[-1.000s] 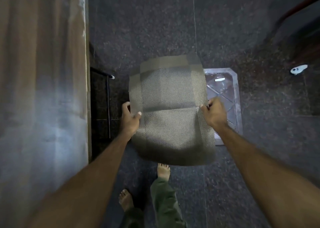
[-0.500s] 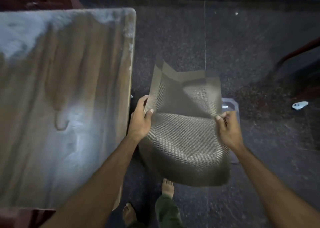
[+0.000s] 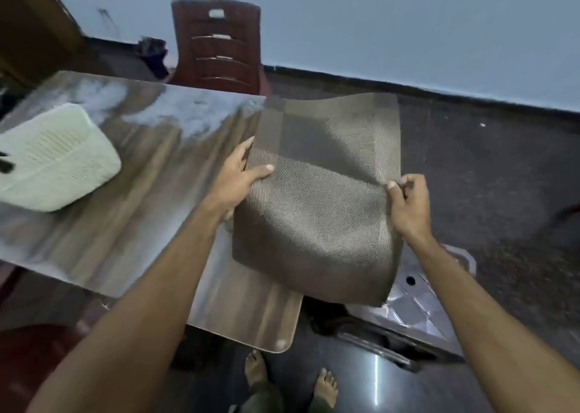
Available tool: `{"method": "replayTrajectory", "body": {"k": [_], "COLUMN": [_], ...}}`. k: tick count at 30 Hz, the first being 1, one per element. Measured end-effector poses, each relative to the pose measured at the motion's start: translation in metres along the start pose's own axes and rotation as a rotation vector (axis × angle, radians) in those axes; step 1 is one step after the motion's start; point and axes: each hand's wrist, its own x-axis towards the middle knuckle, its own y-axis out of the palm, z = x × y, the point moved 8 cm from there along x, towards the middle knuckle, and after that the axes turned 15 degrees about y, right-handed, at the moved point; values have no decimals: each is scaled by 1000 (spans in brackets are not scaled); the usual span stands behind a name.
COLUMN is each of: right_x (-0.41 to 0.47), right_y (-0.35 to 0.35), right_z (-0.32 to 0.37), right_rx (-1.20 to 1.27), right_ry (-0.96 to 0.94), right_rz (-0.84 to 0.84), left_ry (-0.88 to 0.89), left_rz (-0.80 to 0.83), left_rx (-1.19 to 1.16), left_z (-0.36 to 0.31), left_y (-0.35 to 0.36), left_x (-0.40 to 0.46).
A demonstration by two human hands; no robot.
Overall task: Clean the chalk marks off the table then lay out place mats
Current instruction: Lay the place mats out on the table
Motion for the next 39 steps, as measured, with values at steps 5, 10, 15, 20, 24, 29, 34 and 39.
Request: {"method": "replayTrajectory", "body": {"k": [5,10,15,20,24,29,34,39], "right_x": [-14,-35,-51,-45,-38,-50,-56,-51], "right_y": [80,146,180,197,197,184,183,188], "right_z": [1,-45,-58,-62,-64,-87,-90,-89], "right_rx": [-16,-133,-197,-203,-226,-199,-253,-238], "right_ry": [51,182,232,321,335,443,442,443], "right_rz": [24,34,-22,-49,32,148,155,78], "left_ry": [-93,-267,-354,-320,-310,-514,-482,-401], "left_rz": [-66,-76,-84,-109,-179,-95,-77,-149], "left_rx": [70,150,213,300,390,419,500,552], "left_z": [32,106,156,174,181,206,206,196], "left_y": [-76,-127,-159,-177,-199,-220,-223,-224], "left_x": [-9,-27,-35,-3,11,-31,-48,-42]}}
